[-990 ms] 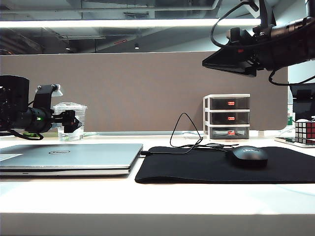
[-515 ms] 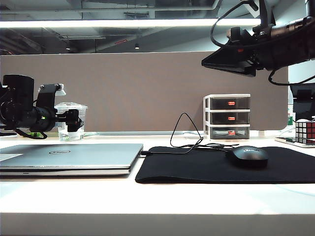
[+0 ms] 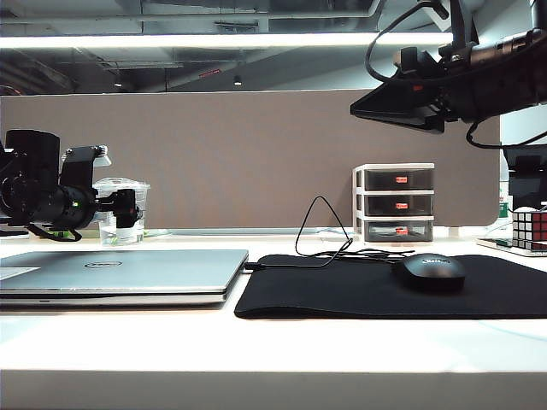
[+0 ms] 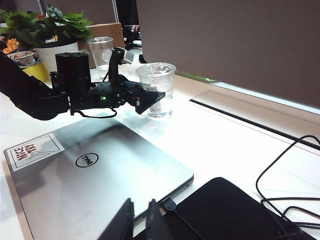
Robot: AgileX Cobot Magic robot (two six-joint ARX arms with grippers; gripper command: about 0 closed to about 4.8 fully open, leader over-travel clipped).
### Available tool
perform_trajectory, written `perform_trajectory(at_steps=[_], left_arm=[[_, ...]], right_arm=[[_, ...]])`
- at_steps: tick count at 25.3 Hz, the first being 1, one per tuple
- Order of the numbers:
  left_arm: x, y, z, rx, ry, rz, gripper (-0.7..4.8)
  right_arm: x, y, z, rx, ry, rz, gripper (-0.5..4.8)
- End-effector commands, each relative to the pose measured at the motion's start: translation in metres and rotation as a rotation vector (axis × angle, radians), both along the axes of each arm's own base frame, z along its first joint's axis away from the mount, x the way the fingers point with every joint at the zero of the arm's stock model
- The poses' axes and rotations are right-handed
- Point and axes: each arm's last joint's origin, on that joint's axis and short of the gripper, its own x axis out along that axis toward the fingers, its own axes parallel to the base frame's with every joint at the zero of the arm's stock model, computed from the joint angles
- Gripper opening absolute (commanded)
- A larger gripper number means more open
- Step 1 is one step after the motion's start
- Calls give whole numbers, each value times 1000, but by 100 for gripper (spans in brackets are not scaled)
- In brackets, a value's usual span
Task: Pick up the coffee cup and place it over the laptop.
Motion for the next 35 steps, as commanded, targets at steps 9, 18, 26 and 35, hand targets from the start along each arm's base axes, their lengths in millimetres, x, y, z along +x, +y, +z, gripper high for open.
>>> perform_trajectory(at_steps=[9,18,26,35], left_arm=[[0,0,5,-2,-27,3,299],[-3,-1,22,-38,-80,-63,299],[-27,-3,55,-28,-117,-89,299],[-86,-6,64,-32,-91,-101,299]], right_arm=[[0,1,3,2,-18,8,53],[0,1,2,0,-11,7,53],[0,1,2,0,-14,7,53],[0,1,3,2,-20,8,53]])
